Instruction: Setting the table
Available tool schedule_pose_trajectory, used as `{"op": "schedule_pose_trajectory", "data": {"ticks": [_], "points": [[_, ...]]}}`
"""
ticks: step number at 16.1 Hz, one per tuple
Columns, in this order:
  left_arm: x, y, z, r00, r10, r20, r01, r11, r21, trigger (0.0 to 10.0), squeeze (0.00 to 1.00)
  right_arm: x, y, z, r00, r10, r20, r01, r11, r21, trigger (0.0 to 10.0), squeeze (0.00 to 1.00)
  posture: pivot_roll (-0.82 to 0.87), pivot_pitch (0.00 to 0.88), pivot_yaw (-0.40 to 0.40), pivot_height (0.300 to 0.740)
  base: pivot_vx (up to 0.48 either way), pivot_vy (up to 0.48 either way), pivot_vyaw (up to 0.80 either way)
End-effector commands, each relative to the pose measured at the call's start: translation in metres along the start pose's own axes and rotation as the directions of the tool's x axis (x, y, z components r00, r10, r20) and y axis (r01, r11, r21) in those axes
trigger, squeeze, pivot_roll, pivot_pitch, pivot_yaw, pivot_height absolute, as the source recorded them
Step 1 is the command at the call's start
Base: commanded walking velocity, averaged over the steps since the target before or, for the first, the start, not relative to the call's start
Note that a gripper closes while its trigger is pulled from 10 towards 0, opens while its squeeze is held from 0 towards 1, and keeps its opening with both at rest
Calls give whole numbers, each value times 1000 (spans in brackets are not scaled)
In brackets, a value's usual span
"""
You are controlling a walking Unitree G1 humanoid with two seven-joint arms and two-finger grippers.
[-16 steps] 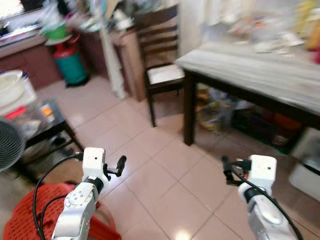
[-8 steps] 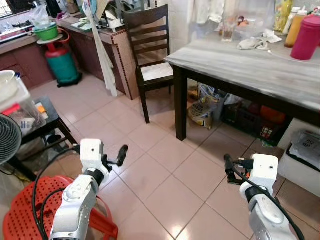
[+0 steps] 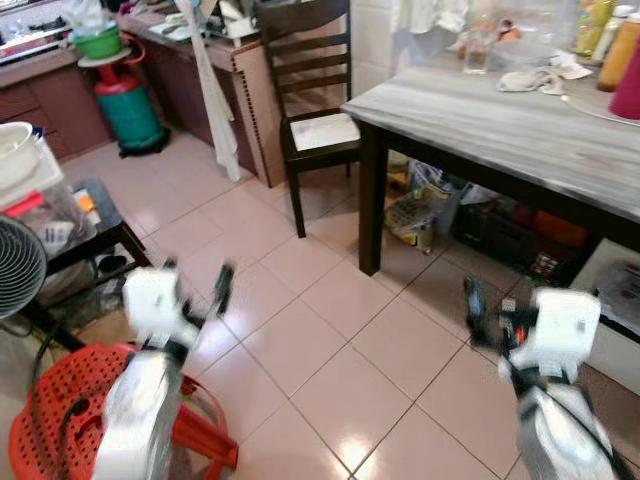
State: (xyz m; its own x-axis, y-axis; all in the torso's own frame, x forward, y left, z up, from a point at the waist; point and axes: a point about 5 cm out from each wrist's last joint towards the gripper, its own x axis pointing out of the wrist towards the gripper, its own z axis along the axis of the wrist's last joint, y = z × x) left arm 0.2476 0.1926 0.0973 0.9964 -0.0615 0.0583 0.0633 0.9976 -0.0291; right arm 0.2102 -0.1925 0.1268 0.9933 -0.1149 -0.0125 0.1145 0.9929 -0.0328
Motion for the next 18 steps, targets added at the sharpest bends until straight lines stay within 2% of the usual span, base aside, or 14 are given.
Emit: {"op": "schedule_pose_trajectory", "data": {"ticks": [1, 4, 6, 7, 8, 12, 13, 18], "points": [[-2, 6, 7, 999, 15, 31, -16, 999, 36, 10000, 0, -3, 1, 7, 1000, -1, 31, 1, 1000, -14, 10000, 0, -212, 0, 102, 740, 0, 0, 0], [-14, 4, -4, 1000, 26, -12, -26, 998, 53, 10000, 0, -14, -4, 0, 999, -27, -17, 27, 1000, -13, 10000, 0, -221, 0, 104, 740, 0, 0, 0], [-9, -4, -6, 999, -24, -26, 25, 997, 69, 10000, 0, -9, -3, -2, 999, -21, -34, 20, 999, -25, 10000, 0, -223, 0, 104, 740, 0, 0, -700], [-6, -3, -8, 998, -26, -50, 27, 999, 22, 10000, 0, -7, -2, -1, 999, -17, -31, 16, 1000, -23, 10000, 0, -223, 0, 104, 740, 0, 0, -763], [-4, -3, -8, 997, -34, -62, 35, 999, 9, 10000, 0, -7, -1, -1, 1000, -9, -30, 8, 1000, -21, 10000, 0, -223, 0, 104, 740, 0, 0, -763], [-3, 0, -8, 997, -39, -64, 38, 999, -5, 10000, 0, -5, 1, -2, 999, 2, -41, -3, 1000, -23, 10000, 0, -218, 0, 99, 740, 0, 0, -763], [-3, -1, -11, 995, -38, -87, 37, 999, -12, 10000, 0, -4, 1, -3, 999, 2, -46, -3, 1000, -22, 10000, 0, -215, 0, 98, 740, 0, 0, -763], [4, -6, -15, 986, -74, -152, 76, 997, 11, 10000, 0, -3, 2, -5, 998, 1, -60, -2, 1000, -7, 10000, 0, -214, 0, 97, 740, 0, 0, -763]]}}
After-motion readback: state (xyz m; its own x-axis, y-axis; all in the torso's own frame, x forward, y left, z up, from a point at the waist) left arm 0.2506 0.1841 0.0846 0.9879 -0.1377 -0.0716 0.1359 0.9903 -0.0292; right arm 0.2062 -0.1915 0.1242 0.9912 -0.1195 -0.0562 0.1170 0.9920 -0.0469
